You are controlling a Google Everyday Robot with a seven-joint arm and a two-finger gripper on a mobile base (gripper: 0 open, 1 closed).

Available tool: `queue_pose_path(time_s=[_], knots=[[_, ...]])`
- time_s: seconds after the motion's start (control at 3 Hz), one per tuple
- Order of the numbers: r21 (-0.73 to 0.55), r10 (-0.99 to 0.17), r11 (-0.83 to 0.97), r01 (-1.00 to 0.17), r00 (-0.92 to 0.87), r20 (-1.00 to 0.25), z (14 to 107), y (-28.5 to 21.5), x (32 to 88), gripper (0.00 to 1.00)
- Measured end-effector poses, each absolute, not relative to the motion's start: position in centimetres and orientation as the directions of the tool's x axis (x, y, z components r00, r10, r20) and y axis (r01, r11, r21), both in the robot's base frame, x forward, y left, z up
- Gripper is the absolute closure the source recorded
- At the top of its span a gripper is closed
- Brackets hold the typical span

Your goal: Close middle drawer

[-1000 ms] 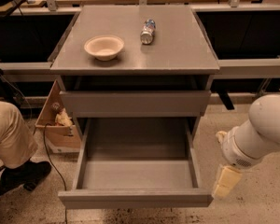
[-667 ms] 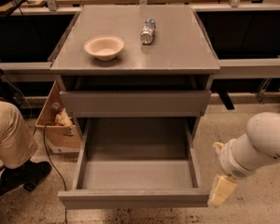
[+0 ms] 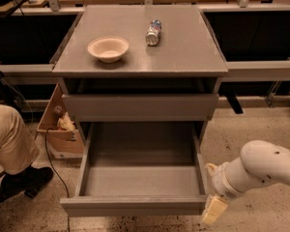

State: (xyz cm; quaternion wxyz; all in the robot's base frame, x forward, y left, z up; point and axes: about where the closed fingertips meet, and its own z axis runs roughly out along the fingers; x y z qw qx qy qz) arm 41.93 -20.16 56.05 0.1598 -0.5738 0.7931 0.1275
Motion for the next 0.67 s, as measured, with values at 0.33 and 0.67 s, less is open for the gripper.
queue_pose_path(time_s=[0.33,0.67], knots=[[0.064,-0.854,0.283,-0.957,-0.282,-0.438,52.8,-17.8,41.7,0.00],[0.100,-0.840,0.261,-0.960,-0.277,-0.466,50.4,-15.9,41.4,0.00]])
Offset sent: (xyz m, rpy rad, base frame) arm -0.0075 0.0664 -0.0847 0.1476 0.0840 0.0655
